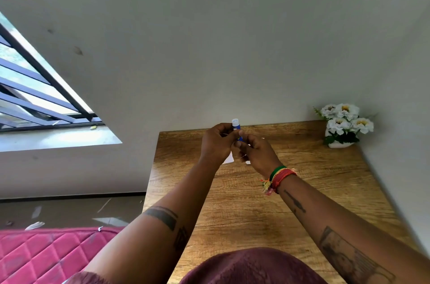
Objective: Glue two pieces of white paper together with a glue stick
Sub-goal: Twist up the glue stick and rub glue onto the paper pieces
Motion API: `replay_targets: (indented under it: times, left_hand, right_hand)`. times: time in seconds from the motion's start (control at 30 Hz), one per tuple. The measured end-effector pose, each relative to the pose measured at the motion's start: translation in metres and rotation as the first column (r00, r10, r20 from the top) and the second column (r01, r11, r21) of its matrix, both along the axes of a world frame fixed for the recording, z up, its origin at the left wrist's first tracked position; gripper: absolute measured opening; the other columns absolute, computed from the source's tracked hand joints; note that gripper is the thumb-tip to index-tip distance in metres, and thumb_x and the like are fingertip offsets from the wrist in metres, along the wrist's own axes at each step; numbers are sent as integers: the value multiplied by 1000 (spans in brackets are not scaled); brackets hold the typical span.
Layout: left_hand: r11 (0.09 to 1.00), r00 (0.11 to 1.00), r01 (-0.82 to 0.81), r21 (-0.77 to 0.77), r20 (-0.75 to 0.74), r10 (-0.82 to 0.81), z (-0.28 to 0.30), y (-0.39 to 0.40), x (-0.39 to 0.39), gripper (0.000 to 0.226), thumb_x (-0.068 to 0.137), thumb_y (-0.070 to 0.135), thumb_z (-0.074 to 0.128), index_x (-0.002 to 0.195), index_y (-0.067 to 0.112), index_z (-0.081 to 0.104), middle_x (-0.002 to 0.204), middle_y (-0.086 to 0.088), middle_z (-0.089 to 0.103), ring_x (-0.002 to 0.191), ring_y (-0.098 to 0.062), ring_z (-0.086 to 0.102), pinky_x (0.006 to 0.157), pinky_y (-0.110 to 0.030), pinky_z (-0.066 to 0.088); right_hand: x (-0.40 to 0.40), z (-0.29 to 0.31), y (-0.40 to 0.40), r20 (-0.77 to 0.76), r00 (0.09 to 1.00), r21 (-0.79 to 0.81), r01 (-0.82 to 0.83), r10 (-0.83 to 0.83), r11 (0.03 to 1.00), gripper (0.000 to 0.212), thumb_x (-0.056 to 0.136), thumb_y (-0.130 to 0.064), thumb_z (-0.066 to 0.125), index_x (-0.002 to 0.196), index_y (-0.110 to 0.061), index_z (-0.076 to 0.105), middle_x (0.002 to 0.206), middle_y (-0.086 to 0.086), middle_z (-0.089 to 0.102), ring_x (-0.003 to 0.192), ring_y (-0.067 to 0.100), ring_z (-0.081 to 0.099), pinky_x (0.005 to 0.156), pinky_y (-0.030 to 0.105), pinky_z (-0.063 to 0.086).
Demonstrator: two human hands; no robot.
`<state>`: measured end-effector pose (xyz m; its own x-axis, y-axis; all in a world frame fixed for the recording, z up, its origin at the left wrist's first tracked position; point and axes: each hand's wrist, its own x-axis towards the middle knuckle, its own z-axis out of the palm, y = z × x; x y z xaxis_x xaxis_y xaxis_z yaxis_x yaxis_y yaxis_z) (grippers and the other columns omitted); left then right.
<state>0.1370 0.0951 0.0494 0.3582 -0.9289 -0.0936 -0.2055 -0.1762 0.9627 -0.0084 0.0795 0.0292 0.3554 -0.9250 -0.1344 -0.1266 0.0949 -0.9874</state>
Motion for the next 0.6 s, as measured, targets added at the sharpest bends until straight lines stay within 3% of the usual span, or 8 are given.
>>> replay_targets:
  times: [0.13,0.3,0.47,0.6]
  left_hand:
    - [1000,1000,-13,6,-3,13,0,-2,1,28,85,33,83,110,22,77,92,10,77,83,1,71,63,-9,48]
    - [1000,1000,-2,-9,-11,2,7,-4,0,30,83,33,84,109,21,78,93,8,76,80,6,68,58,-4,46]
    - [1000,1000,-6,-13,-3,6,9,-5,-2,29,83,36,83,109,24,78,94,10,75,86,-2,69,68,-14,49]
    - [1000,1000,-5,-14,11,6,10,-6,-3,31,84,37,83,111,22,78,97,9,75,92,-7,69,75,-22,52]
  right_hand:
    - [3,3,1,-12,997,39,81,-80,996,32,91,-28,75,120,-26,61,106,3,69,70,15,67,57,26,55]
    - [3,2,-3,-108,974,-55,197,-202,979,20,88,-22,79,96,-18,62,104,-3,68,83,23,66,74,42,56]
    - [3,2,-5,-90,981,-92,165,-173,982,14,94,-22,72,96,-21,58,101,-4,65,60,2,62,54,21,51]
    - [4,0,-3,-104,981,-88,155,-164,984,20,95,-28,70,106,-20,55,107,-4,64,70,12,64,63,33,53]
